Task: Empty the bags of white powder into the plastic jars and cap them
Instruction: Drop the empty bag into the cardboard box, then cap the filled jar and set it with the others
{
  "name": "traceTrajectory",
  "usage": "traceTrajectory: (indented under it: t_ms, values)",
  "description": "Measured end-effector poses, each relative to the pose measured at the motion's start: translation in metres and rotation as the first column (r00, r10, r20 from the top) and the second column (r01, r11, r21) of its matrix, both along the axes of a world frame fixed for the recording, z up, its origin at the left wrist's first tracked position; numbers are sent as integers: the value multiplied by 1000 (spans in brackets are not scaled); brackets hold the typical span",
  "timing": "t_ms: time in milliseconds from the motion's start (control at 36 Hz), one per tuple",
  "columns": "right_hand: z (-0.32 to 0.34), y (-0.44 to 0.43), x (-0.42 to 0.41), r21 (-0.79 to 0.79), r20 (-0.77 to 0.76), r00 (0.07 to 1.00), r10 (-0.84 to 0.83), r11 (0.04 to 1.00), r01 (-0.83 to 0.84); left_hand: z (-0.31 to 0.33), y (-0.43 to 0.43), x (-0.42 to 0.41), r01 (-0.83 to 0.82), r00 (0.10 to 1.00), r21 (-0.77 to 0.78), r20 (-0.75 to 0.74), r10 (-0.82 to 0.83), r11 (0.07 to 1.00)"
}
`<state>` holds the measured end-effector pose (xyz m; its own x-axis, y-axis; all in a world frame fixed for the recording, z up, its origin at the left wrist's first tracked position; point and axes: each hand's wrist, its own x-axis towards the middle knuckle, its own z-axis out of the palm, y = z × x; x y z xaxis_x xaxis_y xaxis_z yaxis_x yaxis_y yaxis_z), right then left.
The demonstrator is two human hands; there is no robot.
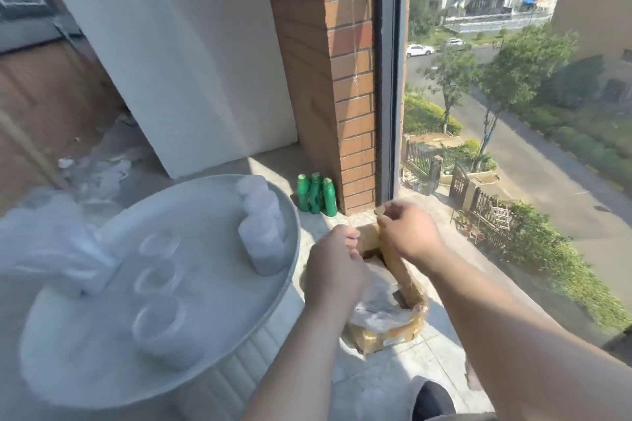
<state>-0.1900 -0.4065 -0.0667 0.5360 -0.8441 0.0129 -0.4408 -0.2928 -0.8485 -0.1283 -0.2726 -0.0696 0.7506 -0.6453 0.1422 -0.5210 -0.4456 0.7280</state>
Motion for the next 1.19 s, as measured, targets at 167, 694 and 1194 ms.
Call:
traceTrajectory:
  t_ms: [167, 694, 1194]
  values:
    - [52, 72, 32, -41, 83, 983, 166, 986, -163, 47, 61, 30, -82, 991, -245, 86, 106, 966]
    - [34, 224, 123, 280, -209, 678, 705, 707, -649, 56, 290, 168, -621, 783, 220, 230, 578, 752]
    - [11, 243, 122, 86, -306, 605, 735, 654, -751, 11, 276, 166, -479, 862, 661, 233, 450, 577]
